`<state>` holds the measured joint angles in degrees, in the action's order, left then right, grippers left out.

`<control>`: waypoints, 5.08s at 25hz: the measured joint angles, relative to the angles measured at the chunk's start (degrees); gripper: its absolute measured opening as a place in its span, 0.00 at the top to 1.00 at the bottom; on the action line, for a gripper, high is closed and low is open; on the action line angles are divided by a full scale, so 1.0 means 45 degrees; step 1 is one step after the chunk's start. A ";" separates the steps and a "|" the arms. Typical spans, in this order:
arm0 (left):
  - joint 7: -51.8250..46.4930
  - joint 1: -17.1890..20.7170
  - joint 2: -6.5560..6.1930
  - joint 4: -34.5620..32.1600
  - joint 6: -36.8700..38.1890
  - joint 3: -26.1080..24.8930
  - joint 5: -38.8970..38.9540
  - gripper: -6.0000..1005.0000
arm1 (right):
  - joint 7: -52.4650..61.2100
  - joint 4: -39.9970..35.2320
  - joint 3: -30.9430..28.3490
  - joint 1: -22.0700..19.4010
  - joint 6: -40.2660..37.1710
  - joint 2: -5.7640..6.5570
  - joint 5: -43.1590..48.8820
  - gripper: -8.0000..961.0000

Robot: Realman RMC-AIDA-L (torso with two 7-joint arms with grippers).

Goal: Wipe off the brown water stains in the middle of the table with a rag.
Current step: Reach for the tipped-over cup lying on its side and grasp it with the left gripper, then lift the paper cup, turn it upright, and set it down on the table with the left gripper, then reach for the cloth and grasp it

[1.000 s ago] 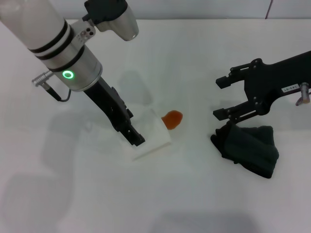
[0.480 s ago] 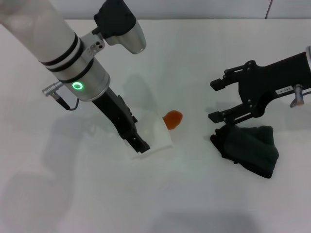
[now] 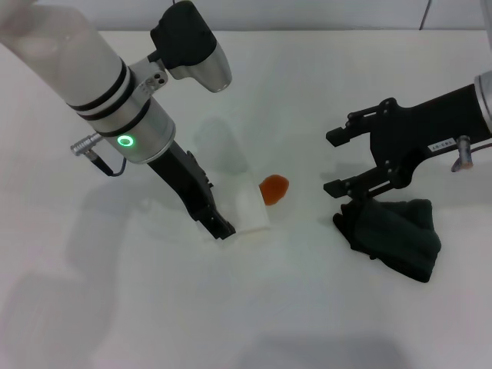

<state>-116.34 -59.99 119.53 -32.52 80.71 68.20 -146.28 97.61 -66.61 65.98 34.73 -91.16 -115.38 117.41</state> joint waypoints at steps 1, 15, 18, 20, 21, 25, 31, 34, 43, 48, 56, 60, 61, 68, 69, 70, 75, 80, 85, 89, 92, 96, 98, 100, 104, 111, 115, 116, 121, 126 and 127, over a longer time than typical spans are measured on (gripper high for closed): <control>0.0014 -0.0002 0.0000 0.0001 -0.0002 0.0000 0.0007 0.21 | 0.0000 0.0025 0.0004 0.0024 0.0010 -0.0002 0.0000 0.17; 0.0150 0.1710 -0.0019 -0.2754 0.0744 0.0773 0.1078 0.32 | 0.0092 -0.0040 0.0000 -0.0004 0.0118 0.0010 0.0002 0.17; 0.0196 0.2950 -0.0027 -0.4543 0.1008 0.0801 0.1446 0.33 | 0.0106 -0.0051 -0.0039 0.0015 0.0112 0.0013 0.0004 0.17; 0.0358 0.3692 -0.0063 -0.5399 0.1003 0.0765 0.1822 0.34 | 0.0107 -0.0060 -0.0062 0.0033 0.0113 0.0015 0.0003 0.17; 0.0526 0.3995 -0.0080 -0.5716 0.0986 0.0695 0.2045 0.35 | 0.0108 -0.0066 -0.0080 0.0041 0.0115 0.0017 0.0004 0.17; 0.1490 0.5093 -0.0089 -0.6618 0.0715 0.0373 0.3077 0.38 | 0.0108 -0.0077 -0.0097 0.0057 0.0122 0.0017 0.0004 0.17; 0.5282 0.7163 -0.0100 -0.6735 -0.0685 -0.0598 0.6832 0.43 | 0.0119 -0.0080 -0.0095 0.0077 0.0121 0.0033 0.0003 0.17; 0.7111 0.7728 -0.0096 -0.5990 -0.0898 -0.1243 0.8342 0.43 | 0.0208 -0.0094 -0.0093 0.0134 0.0121 0.0041 0.0002 0.17; 1.1755 0.8160 -0.0120 -0.2156 -0.0505 -0.3440 1.1384 0.44 | 0.0638 -0.0210 -0.0113 0.0153 0.0118 0.0076 0.0012 0.17; 1.3790 0.8429 -0.0118 -0.0212 0.0042 -0.4362 1.2736 0.44 | 0.0839 -0.0339 -0.0114 0.0176 0.0038 0.0076 0.0020 0.17; 1.4574 0.8566 -0.0158 0.1823 -0.0685 -0.5050 1.3547 0.44 | 0.0944 -0.0431 -0.0110 0.0159 0.0007 0.0054 0.0011 0.17; 1.4621 0.8371 -0.0132 0.2382 -0.1792 -0.4983 1.3260 0.45 | 0.0939 -0.0432 -0.0112 0.0107 0.0059 0.0054 0.0004 0.17; 1.4667 0.8279 -0.0117 0.2554 -0.2012 -0.4977 1.3180 0.45 | 0.0924 -0.0433 -0.0113 0.0102 0.0077 0.0054 0.0002 0.17; 1.5852 0.7392 -0.0046 0.4139 -0.2999 -0.4963 1.3097 0.45 | 0.0870 -0.0432 -0.0113 0.0038 0.0100 0.0048 0.0000 0.17; 1.5998 0.7246 -0.0047 0.4349 -0.3150 -0.4948 1.3089 0.45 | 0.0870 -0.0430 -0.0114 0.0026 0.0101 0.0046 0.0000 0.17; 1.6138 0.7112 -0.0047 0.4561 -0.3279 -0.4918 1.3077 0.45 | 0.0868 -0.0428 -0.0114 0.0007 0.0104 0.0044 -0.0001 0.17; 1.6569 0.6863 -0.0012 0.4926 -0.3729 -0.4819 1.3112 0.45 | 0.0848 -0.0417 -0.0113 -0.0046 0.0122 0.0039 0.0000 0.17; 1.6517 0.6849 -0.0012 0.4972 -0.3901 -0.4821 1.3090 0.45 | 0.0822 -0.0407 -0.0113 -0.0086 0.0145 0.0035 0.0002 0.17; 1.6455 0.6968 -0.0019 0.5004 -0.3933 -0.4825 1.3162 0.44 | 0.0818 -0.0399 -0.0113 -0.0099 0.0171 0.0047 0.0003 0.17; 1.6204 0.6975 -0.0051 0.4976 -0.3992 -0.4824 1.3107 0.43 | 0.0814 -0.0391 -0.0113 -0.0101 0.0191 0.0051 0.0003 0.17; 1.6117 0.6902 -0.0061 0.4949 -0.3994 -0.4814 1.3010 0.33 | 0.0811 -0.0390 -0.0113 -0.0101 0.0191 0.0049 0.0003 0.17; 1.5606 0.6770 -0.0082 0.4798 -0.3985 -0.4532 1.2944 0.18 | 0.0810 -0.0343 -0.0113 -0.0101 0.0199 0.0044 0.0003 0.17; 1.5301 0.6695 -0.0093 0.4676 -0.3935 -0.4268 1.2939 0.14 | 0.0809 -0.0324 -0.0113 -0.0100 0.0204 0.0042 0.0003 0.17; 1.5210 0.6706 -0.0096 0.4563 -0.3887 -0.4158 1.2949 0.12 | 0.0809 -0.0317 -0.0113 -0.0100 0.0205 0.0038 0.0003 0.17; 1.5209 0.7155 -0.0064 0.4210 -0.3812 -0.4157 1.3034 0.12 | 0.0810 -0.0330 -0.0108 -0.0141 0.0202 0.0021 0.0004 0.17; 1.5537 0.8097 -0.0069 0.4164 -0.3135 -0.4253 1.3558 0.12 | 0.0809 -0.0395 -0.0054 -0.0181 0.0188 0.0016 0.0003 0.17; 1.5636 0.8662 -0.0141 0.3838 -0.2081 -0.4247 1.3690 0.12 | 0.1003 -0.0456 -0.0073 -0.0183 0.0092 0.0035 0.0012 0.17; 1.5442 0.8954 -0.0171 0.3431 -0.1673 -0.4222 1.3649 0.12 | 0.1349 -0.0628 -0.0062 -0.0186 0.0052 0.0058 0.0099 0.17; 1.3228 1.0699 -0.0286 0.0258 0.0416 -0.4158 1.2641 0.12 | 0.2619 -0.1417 0.0050 -0.0200 -0.0007 0.0062 0.0890 0.17; 1.0960 1.1826 -0.0400 -0.2467 0.2044 -0.4249 1.1302 0.12 | 0.4845 -0.1865 0.0751 -0.0210 -0.0029 0.0057 0.2393 0.17; 1.0550 1.1952 -0.0423 -0.3025 0.2462 -0.4250 1.0973 0.12 | 0.5457 -0.2001 0.1030 -0.0167 -0.0040 0.0053 0.2933 0.17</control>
<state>-68.86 -6.21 117.63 -46.13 91.79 49.08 -96.90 122.16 -75.62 70.62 33.98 -91.34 -115.14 130.61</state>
